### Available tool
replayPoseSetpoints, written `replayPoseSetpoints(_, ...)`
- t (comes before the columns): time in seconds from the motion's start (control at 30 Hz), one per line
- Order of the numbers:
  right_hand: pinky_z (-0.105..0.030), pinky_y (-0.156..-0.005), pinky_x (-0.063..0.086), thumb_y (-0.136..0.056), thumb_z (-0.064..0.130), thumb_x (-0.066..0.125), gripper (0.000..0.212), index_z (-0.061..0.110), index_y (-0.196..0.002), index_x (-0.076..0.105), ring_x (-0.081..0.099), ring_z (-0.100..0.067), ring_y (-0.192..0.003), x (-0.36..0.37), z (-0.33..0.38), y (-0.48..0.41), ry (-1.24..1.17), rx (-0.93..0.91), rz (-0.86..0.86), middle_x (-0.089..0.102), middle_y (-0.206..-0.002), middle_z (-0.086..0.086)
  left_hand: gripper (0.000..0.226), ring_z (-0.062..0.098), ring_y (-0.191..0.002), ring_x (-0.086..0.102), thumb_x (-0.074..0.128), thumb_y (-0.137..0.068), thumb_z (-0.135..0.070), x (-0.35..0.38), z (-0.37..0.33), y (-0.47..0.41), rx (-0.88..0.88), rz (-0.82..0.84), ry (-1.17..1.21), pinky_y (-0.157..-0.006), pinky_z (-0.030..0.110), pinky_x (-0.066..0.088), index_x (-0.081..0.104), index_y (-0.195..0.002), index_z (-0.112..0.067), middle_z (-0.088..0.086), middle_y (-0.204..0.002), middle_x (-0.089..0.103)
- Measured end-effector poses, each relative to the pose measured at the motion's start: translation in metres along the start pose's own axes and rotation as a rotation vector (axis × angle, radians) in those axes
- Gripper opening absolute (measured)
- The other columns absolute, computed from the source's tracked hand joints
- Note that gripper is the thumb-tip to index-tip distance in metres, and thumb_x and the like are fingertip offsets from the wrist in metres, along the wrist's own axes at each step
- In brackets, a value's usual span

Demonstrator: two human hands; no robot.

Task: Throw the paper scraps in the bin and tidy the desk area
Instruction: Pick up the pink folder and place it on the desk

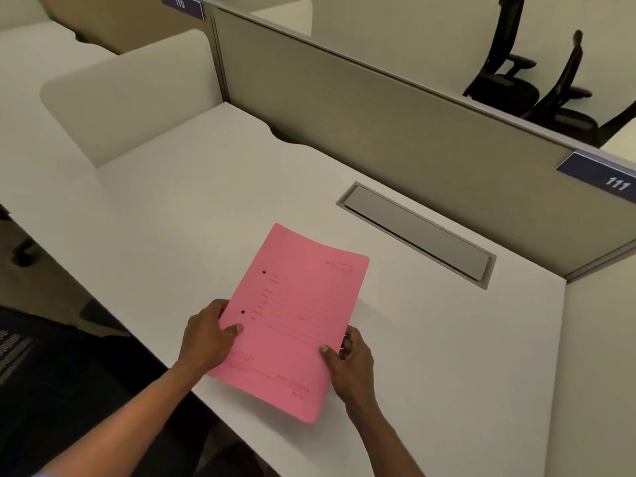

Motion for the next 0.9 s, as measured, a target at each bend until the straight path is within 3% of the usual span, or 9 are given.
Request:
replayPoseSetpoints(0.33,-0.026,-0.08,0.057,-0.089,0.016,0.075,0.04,0.034,-0.122,0.06,0.067,0.001,-0.091,0.047,0.048,-0.088,0.003,0.013,-0.046,0.073,-0.106,0.019,0.044,0.031,-0.107,0.072,0.077,-0.093,-0.018,-0.026,-0.017,-0.113,0.038,0.037,-0.035,-0.089,0.04,0.057,0.063,-0.134,-0.013,0.006,-0.125,0.076)
replayPoseSetpoints(0.47,-0.021,-0.074,0.054,-0.09,0.01,0.072,0.04,0.031,-0.122,0.058,0.068,-0.007,-0.09,0.067,0.074,-0.13,-0.002,0.02,-0.038,0.072,-0.106,0.015,0.044,0.031,-0.107,0.073,0.078,-0.092,-0.02,-0.04,-0.031,-0.173,0.065,0.05,-0.074,-0.094,0.043,0.058,0.063,-0.134,-0.014,0.006,-0.124,0.076)
replayPoseSetpoints(0.6,-0.016,-0.067,0.052,-0.09,0.005,0.069,0.041,0.025,-0.124,0.058,0.067,-0.005,-0.087,0.083,0.097,-0.175,0.006,0.024,-0.026,0.071,-0.107,0.012,0.045,0.032,-0.11,0.073,0.08,-0.091,-0.023,-0.049,-0.044,-0.232,0.078,0.058,-0.115,-0.097,0.045,0.057,0.064,-0.132,-0.015,0.006,-0.126,0.076)
replayPoseSetpoints(0.9,-0.042,-0.084,0.062,-0.088,0.011,0.074,0.042,0.021,-0.126,0.059,0.069,-0.011,-0.087,0.099,0.122,-0.277,0.041,0.041,-0.042,0.074,-0.114,0.007,0.043,0.034,-0.11,0.07,0.081,-0.09,-0.023,-0.043,-0.087,-0.347,0.107,0.064,-0.145,-0.096,0.045,0.055,0.067,-0.129,-0.014,0.007,-0.124,0.076)
Point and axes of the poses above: each hand's wrist, its own y-axis away from the middle knuckle, its own x-axis out of the palm, z = x × y, the point moved 4 cm from there along -y, towards the middle knuckle
